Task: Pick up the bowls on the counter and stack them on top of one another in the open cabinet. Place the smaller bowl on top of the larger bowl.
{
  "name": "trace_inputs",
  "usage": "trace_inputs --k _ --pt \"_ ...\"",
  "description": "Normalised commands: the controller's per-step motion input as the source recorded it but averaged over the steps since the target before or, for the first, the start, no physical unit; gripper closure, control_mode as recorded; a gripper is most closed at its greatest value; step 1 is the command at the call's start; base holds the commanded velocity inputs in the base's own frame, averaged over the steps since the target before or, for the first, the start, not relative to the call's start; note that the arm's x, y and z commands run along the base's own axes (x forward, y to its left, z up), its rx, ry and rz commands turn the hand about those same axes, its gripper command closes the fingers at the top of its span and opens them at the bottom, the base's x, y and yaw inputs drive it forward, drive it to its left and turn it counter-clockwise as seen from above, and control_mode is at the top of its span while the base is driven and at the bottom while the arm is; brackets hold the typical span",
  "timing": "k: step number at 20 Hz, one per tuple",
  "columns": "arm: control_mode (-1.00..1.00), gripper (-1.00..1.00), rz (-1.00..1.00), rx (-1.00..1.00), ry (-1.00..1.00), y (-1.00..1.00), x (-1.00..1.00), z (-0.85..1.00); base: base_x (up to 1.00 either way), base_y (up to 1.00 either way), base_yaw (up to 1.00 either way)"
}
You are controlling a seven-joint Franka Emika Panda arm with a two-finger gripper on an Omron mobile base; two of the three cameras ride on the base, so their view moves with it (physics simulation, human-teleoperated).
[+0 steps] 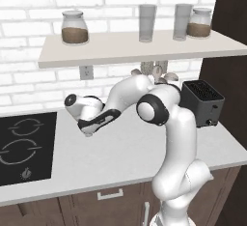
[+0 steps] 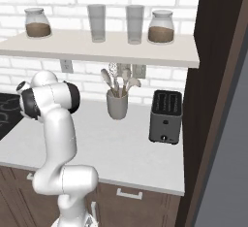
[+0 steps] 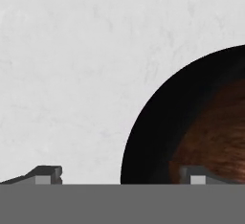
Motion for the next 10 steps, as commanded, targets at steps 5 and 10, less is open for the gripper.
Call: trace_inputs --k 5,10 --pt "-1.00 -1.00 0.00 0.00 -0.09 -0.04 0.09 0.02 0.00 0.00 0.00" --pt "-1.00 -1.00 0.00 0.00 -0.08 -0.01 0.03 0.06 0.00 0.00 0.00"
